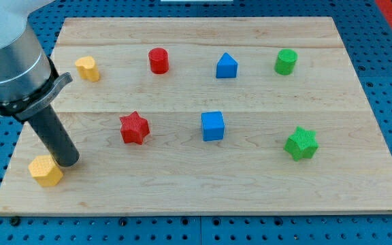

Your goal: Push the red star down a bit

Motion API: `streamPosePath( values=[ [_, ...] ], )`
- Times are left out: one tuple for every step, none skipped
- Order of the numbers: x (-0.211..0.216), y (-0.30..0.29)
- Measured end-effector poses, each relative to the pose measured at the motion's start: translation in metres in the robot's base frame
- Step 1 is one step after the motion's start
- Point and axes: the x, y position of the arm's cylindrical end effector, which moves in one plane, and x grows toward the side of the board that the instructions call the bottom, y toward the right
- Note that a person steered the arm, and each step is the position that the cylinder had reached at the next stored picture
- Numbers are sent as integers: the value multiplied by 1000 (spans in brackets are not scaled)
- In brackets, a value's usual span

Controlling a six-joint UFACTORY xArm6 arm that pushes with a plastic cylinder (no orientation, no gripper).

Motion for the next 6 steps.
streamPosePath(
  values=[
    [-36,1],
    [-81,1],
    [-97,39],
    [-84,95],
    [-51,106],
    [-30,101]
  ],
)
